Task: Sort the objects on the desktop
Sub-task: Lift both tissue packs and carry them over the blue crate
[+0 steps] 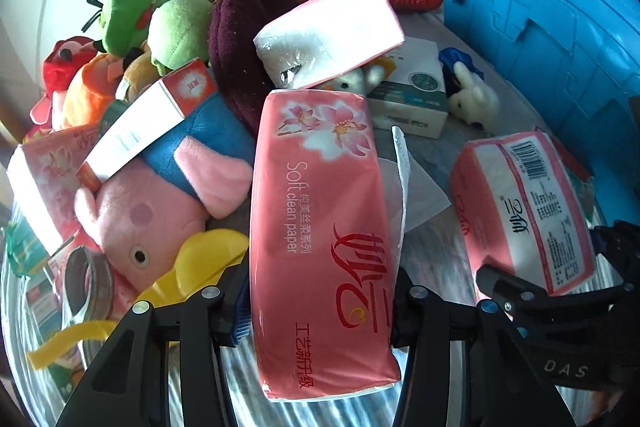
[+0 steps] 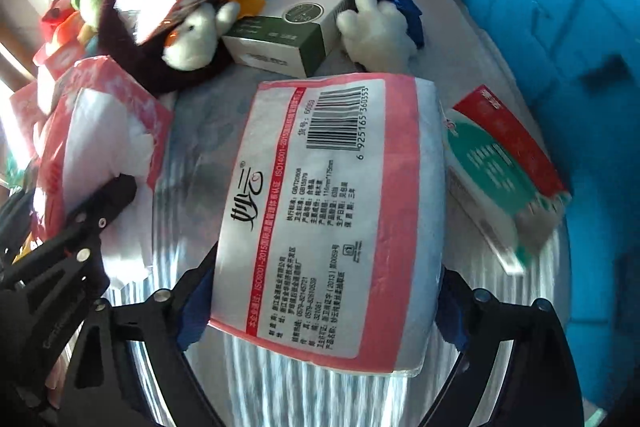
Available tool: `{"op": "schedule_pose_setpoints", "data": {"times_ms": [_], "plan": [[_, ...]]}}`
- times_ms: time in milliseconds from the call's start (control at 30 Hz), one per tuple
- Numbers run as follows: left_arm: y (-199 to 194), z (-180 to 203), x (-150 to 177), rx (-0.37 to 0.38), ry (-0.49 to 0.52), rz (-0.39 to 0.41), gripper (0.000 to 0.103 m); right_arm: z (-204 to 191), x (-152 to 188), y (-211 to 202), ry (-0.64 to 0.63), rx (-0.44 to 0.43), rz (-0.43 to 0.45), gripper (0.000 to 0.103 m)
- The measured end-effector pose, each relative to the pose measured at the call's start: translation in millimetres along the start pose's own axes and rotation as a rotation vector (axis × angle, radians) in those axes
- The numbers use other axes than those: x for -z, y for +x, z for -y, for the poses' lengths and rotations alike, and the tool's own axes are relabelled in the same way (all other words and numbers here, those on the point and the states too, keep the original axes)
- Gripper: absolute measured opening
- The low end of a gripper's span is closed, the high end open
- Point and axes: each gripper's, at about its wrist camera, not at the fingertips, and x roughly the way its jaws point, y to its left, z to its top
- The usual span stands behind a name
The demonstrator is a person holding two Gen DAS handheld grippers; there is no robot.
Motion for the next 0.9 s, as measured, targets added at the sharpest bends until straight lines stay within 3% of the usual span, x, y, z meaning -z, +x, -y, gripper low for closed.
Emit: {"op": "schedule_pose_setpoints", "data": {"times_ms": [300,500,633,900], "plan": [[-65.2,-3.5,17.2,-0.032,-0.052,0.117,0.048,-28.2,27.6,-69.8,-0.071,-0.006,0.142,0.09],[-103.0,-35.6,26.1,-0.051,-0.115,0.188,0.048,-54.2,61.3,-116.1,-0.143,-0.001,0.245,0.09],[-132.0,-52.0,37.3,-0.06,-0.156,0.214,0.048,-80.2,66.2,-140.4,-0.182,0.012,0.306,0.09],[-199.1,-65.6,45.9,-0.093,-0.227,0.305,0.048,-87.0,85.7,-226.3,-0.256,0.014,0.466,0.09]]}}
